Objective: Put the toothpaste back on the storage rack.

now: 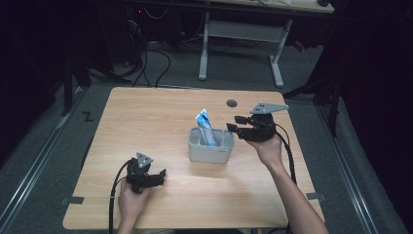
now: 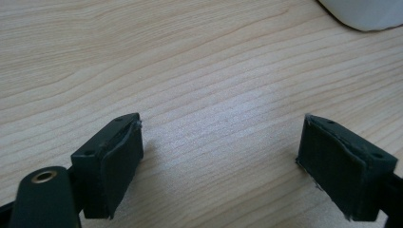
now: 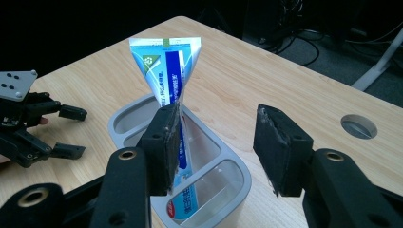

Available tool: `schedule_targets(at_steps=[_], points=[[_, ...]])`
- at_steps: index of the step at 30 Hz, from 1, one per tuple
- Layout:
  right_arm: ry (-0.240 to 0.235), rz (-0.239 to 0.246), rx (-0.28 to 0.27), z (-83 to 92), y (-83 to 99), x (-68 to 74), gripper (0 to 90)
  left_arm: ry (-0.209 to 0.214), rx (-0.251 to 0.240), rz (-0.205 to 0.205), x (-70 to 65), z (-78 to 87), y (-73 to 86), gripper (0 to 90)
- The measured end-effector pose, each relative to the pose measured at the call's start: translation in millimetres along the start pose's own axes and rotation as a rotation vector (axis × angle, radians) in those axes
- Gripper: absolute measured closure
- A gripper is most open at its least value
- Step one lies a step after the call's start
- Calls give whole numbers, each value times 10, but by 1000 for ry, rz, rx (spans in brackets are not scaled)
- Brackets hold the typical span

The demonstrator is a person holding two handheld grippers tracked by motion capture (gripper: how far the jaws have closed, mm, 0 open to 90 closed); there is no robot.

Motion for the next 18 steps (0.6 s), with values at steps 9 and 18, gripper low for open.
schedule_targets(at_steps=[9,18], points=[[18,-18,-12,89,13,-58,520,0,0,0,0,0,0,155],[34,-27,-17,177,21,-108,522,0,2,-1,1,1,0,155]])
Point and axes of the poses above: each handheld gripper's, and its own axes: z roughly backward along the jaws, y roughly out of its underside, x roughly to its left, the point moved 3 cm from there along -z, roughly forward along the jaws, and after that the axes turned 9 degrees about y, right-handed, at the moved point
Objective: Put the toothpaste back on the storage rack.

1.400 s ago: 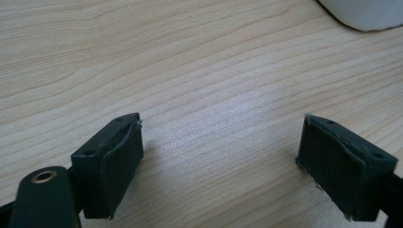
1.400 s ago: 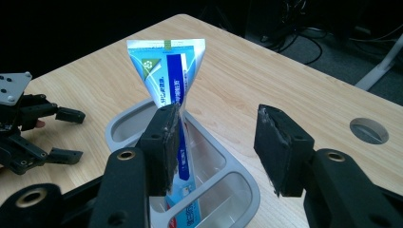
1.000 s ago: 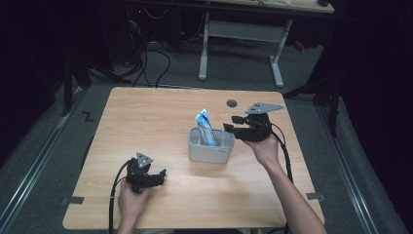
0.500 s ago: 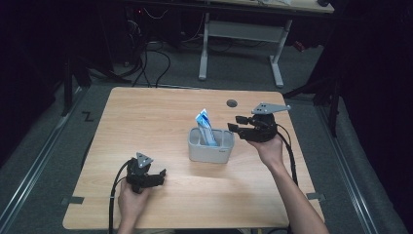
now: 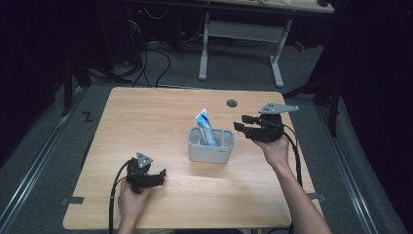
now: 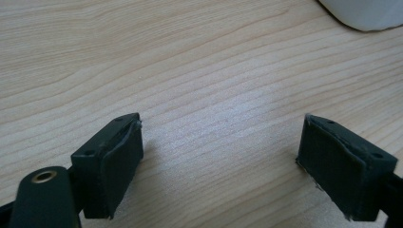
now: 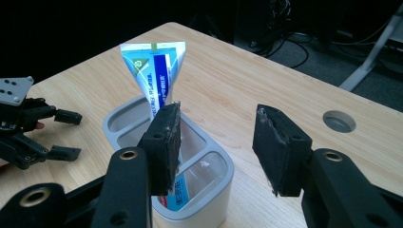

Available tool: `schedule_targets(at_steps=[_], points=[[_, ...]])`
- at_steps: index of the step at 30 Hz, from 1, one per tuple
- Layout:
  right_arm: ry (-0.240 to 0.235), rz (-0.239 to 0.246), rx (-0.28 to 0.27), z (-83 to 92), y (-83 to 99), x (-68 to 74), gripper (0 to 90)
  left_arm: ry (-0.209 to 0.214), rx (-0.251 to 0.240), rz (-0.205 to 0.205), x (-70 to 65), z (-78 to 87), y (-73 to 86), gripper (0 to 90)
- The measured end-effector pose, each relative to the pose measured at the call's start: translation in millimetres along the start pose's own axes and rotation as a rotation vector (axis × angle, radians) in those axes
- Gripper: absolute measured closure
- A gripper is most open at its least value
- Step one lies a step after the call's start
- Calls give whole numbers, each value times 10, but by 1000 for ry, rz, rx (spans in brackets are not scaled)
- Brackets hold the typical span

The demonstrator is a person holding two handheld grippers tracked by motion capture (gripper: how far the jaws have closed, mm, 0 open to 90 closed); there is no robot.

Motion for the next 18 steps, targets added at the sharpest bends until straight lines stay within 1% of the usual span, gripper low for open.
schedule_targets(at_steps=[5,11,13,16,18], points=[[12,-12,-10,71,11,-52,523,0,0,0,0,0,0,154],[18,-10,-13,130,21,-80,523,0,0,0,0,0,0,155],[26,-14,-24,149,35,-95,530,0,0,0,0,0,0,155],[31,-33,-21,163,70,-124,538,0,0,0,0,-1,-1,155],[36,-32,-23,177,79,-131,541,0,0,1,0,-1,-1,155]])
Point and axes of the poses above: each handheld gripper's, and its own axes: z roughly backward along the jaws, y roughly out of its underside, x roughly to its left, the point moved 3 cm from there along -z, roughly forward along the jaws, and after that the axes turned 9 degrees about y, right-handed, at the moved point
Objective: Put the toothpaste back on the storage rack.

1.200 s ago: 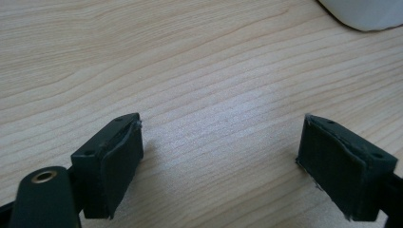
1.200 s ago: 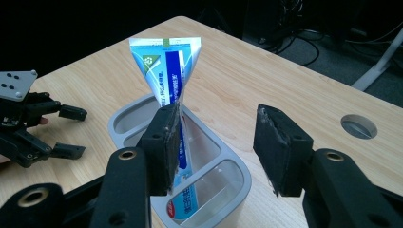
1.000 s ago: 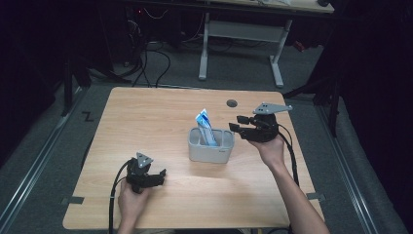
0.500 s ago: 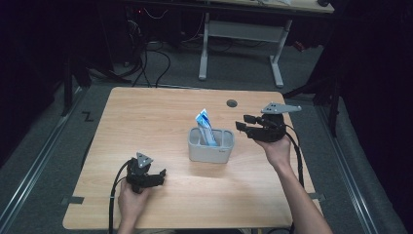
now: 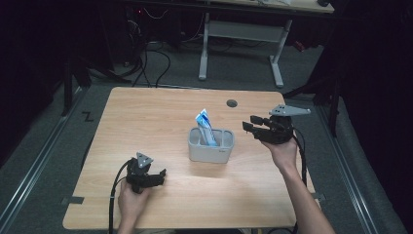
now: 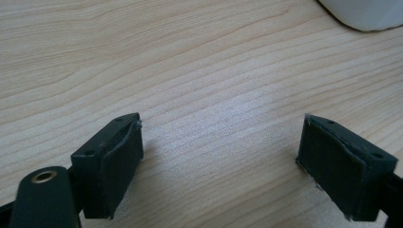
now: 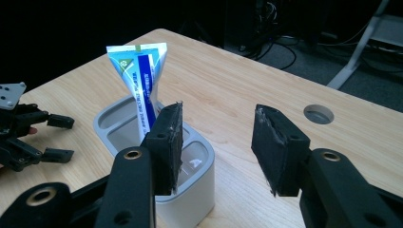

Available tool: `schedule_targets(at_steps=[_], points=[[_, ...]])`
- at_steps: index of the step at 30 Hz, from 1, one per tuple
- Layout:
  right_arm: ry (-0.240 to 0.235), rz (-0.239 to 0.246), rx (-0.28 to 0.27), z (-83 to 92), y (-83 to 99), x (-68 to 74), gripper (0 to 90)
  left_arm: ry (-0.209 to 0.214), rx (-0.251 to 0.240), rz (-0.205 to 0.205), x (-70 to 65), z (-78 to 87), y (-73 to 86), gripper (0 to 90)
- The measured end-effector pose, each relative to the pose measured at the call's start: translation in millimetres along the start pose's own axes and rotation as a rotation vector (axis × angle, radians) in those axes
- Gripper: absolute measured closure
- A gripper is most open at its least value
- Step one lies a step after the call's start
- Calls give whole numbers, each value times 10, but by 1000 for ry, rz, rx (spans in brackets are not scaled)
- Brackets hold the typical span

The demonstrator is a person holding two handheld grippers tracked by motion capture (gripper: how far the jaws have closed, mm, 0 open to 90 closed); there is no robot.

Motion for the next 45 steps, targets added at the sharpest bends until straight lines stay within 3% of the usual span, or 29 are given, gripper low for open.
schedule_targets(at_steps=[22,32,45], points=[[19,-49,-29,192,134,-135,532,1,0,-1,0,0,0,155],[37,-100,-56,324,255,-266,532,1,0,-1,0,0,0,155],[39,-126,-49,341,399,-311,531,1,0,-1,0,0,0,155]])
Point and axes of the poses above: each handheld gripper's, and its own axes: z roughly backward along the jaws, y roughly out of its underside, x roughly to its left, the point moved 3 cm from there along -z, roughly forward along the jaws, and after that the axes turned 9 degrees about y, right-handed, at the moved point
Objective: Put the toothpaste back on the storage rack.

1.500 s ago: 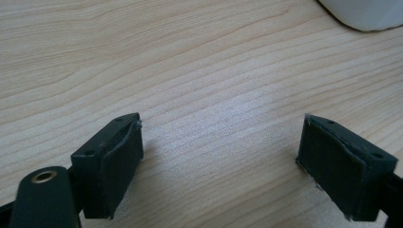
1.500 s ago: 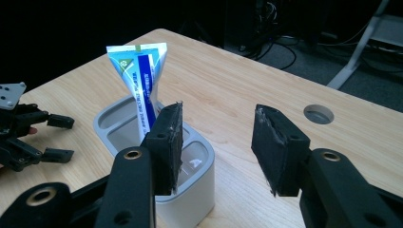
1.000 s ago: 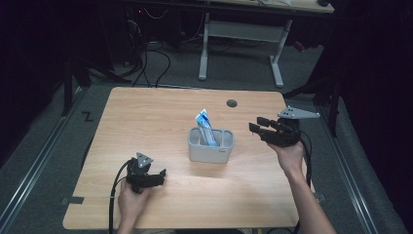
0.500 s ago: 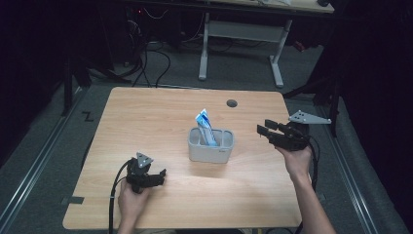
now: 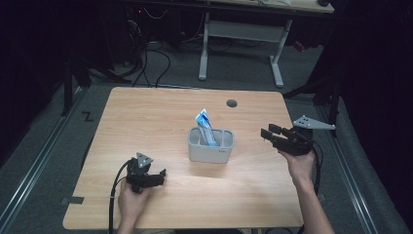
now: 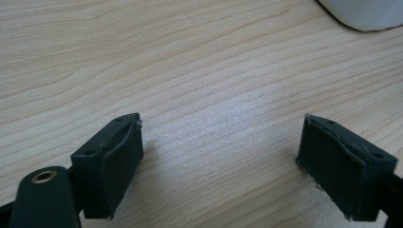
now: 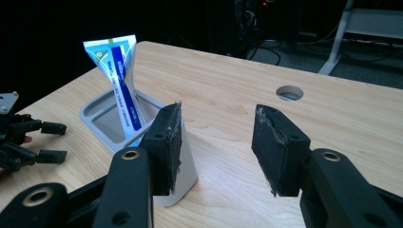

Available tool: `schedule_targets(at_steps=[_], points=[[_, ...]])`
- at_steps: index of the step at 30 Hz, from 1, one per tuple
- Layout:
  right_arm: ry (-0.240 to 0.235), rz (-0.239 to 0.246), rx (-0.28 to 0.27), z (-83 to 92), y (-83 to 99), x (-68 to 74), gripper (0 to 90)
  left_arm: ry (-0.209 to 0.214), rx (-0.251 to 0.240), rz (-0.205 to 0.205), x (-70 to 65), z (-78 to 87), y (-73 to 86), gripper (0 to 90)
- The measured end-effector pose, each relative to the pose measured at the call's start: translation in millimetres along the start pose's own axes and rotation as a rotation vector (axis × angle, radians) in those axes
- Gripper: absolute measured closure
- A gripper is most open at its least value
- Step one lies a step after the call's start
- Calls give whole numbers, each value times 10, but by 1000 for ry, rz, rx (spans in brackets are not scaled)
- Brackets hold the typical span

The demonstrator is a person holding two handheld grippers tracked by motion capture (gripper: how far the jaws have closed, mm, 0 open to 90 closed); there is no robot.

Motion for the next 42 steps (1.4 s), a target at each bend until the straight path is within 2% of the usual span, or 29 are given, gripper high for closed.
schedule_targets(at_steps=[16,42], points=[[0,-13,10,-1,194,-28,528,0,0,0,0,0,0,154],[-6,-18,66,-155,447,19,527,0,0,0,0,0,0,154]])
Point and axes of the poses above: each handheld gripper's, and its own axes: z roughly backward along the jaws, y roughly out of its underside, x roughly to its left, the point moved 3 cm from there along -z, roughly forward along the jaws, and after that the axes turned 9 degrees about y, right-handed, at the moved point
